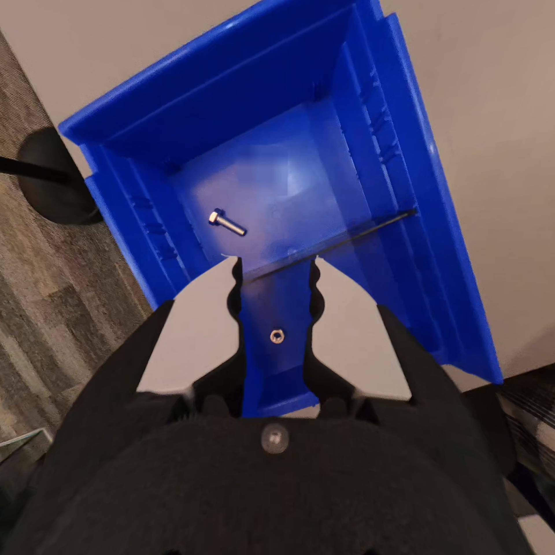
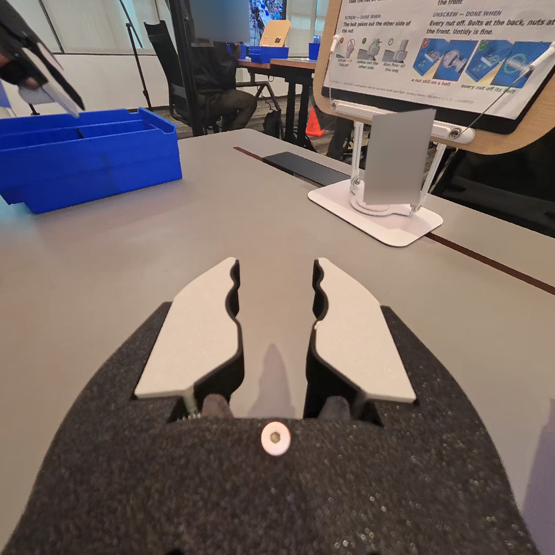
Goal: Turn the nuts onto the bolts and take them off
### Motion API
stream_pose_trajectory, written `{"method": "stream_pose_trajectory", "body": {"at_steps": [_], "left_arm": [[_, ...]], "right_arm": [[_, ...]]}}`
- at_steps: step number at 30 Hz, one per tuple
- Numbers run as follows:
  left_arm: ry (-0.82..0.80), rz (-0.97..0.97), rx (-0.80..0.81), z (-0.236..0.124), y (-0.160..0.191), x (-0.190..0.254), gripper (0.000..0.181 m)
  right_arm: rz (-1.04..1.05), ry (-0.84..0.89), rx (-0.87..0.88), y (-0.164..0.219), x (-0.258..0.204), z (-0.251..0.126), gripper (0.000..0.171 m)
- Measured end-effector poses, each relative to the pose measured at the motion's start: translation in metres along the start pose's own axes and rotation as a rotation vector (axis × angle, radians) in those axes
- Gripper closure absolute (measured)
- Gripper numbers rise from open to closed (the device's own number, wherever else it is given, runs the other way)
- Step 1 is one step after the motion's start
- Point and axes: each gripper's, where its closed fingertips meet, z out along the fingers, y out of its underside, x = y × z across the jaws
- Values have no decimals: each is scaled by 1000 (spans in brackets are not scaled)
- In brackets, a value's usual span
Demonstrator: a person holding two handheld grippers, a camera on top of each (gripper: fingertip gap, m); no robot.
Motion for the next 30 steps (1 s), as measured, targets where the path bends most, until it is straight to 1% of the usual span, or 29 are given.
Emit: {"method": "stream_pose_trajectory", "body": {"at_steps": [4, 7, 10, 13, 14, 19, 24, 27, 30], "left_arm": [[54, -79, -28, 17, -18, -3, 143], [64, -149, -78, 29, -22, -9, 147], [31, -247, -163, 44, -16, -18, 148], [19, -353, -188, 57, -18, -20, 156], [16, -381, -203, 60, -18, -19, 157], [-33, -463, -310, 73, -10, -16, 161], [-87, -522, -391, 79, -6, -23, 166], [-103, -555, -447, 85, -3, -26, 177], [-142, -581, -480, 89, 2, -32, 178]], "right_arm": [[14, 0, 4, 1, 6, 1, 125], [14, 2, 4, 3, 11, 0, 125], [19, -1, 16, 3, 17, 0, 125], [30, -11, 36, 2, 22, 1, 125], [33, -22, 31, 3, 22, 1, 125], [6, 18, 38, 7, 33, -9, 125], [46, -5, 64, 8, 34, -16, 126], [43, -11, 58, 9, 32, -18, 125], [24, -4, 64, 5, 31, -21, 125]]}}
